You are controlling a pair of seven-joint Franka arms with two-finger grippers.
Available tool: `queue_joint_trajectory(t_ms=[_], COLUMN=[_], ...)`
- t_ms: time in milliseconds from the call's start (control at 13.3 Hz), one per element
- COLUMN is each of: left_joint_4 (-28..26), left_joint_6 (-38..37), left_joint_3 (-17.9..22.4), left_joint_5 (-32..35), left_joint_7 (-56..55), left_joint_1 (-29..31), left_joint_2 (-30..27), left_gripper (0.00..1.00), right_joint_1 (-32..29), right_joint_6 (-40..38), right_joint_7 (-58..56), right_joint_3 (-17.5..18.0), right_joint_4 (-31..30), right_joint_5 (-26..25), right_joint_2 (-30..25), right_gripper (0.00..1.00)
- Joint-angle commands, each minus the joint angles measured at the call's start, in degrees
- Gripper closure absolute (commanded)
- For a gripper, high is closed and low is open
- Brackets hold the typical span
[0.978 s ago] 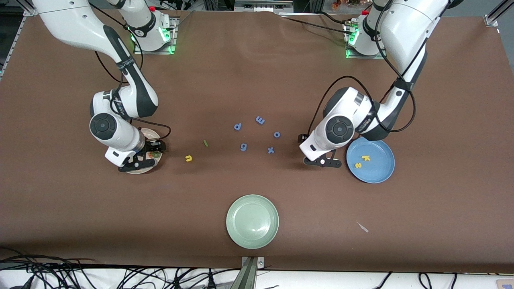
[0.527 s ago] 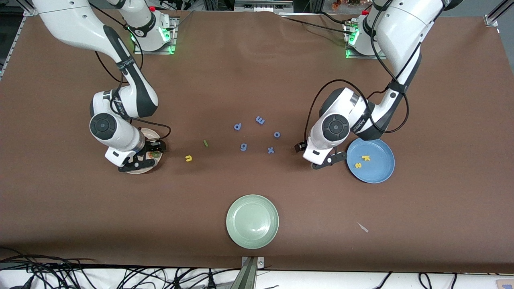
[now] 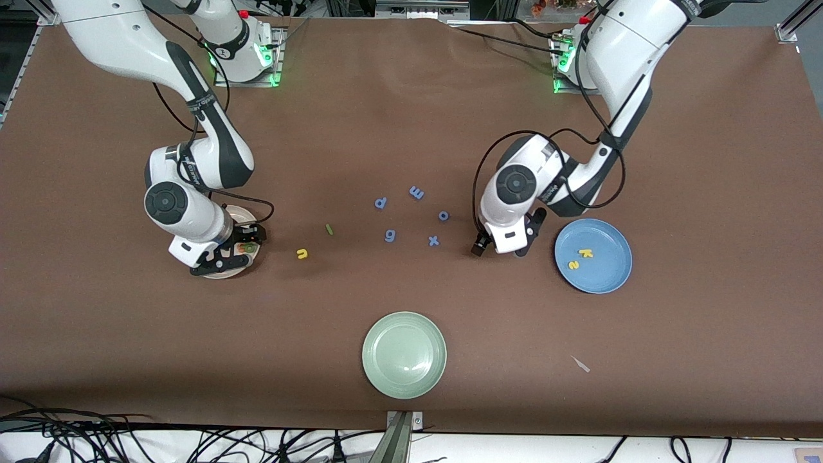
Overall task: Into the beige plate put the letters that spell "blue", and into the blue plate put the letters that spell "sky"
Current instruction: 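Reach the right gripper to the yellow u while the left gripper nears y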
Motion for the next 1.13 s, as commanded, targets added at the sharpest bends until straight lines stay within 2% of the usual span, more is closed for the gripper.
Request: queue_joint_trajectory(t_ms=[0, 376, 451, 602, 677, 828, 1053], left_joint_4=[-2.0, -3.0, -3.1, -4.4, -5.0, -5.2, -5.7], left_joint_6=[4.1, 4.5, 5.5, 8.7, 9.3, 9.3, 9.0], left_joint_3=[0.3, 0.2, 0.2, 0.2, 0.2, 0.2, -0.7], left_joint_5=[3.3, 1.7, 0.3, 0.0, 0.0, -0.4, -2.3], left_joint_7=[-12.3, -13.5, -13.4, -13.5, -13.5, -13.6, -13.9], left_joint_1=[-0.3, 2.4, 2.4, 2.5, 2.5, 2.4, 1.9], left_joint_2=[0.8, 0.7, 0.8, 1.1, 1.1, 1.0, 0.7], left_gripper=[0.00, 0.01, 0.06, 0.23, 0.35, 0.35, 0.36], right_joint_1=[3.5, 3.5, 3.6, 4.0, 5.0, 6.9, 6.9], right_joint_6=[-3.8, -6.0, -5.9, -5.2, -5.1, -5.1, -2.2], right_joint_7=[18.1, 16.8, 17.3, 18.7, 21.1, 24.7, 24.6], right_joint_3=[7.0, 5.8, 5.9, 5.9, 5.9, 5.9, 5.9], right_joint_4=[4.6, 4.4, 4.5, 5.1, 6.1, 9.0, 9.4], right_joint_5=[0.0, 0.4, 0.8, 1.0, 1.1, 0.5, 0.1], right_joint_2=[1.6, 0.2, 0.4, 1.8, 2.9, 5.5, 7.3], right_gripper=[0.14, 0.14, 0.14, 0.14, 0.14, 0.14, 0.14])
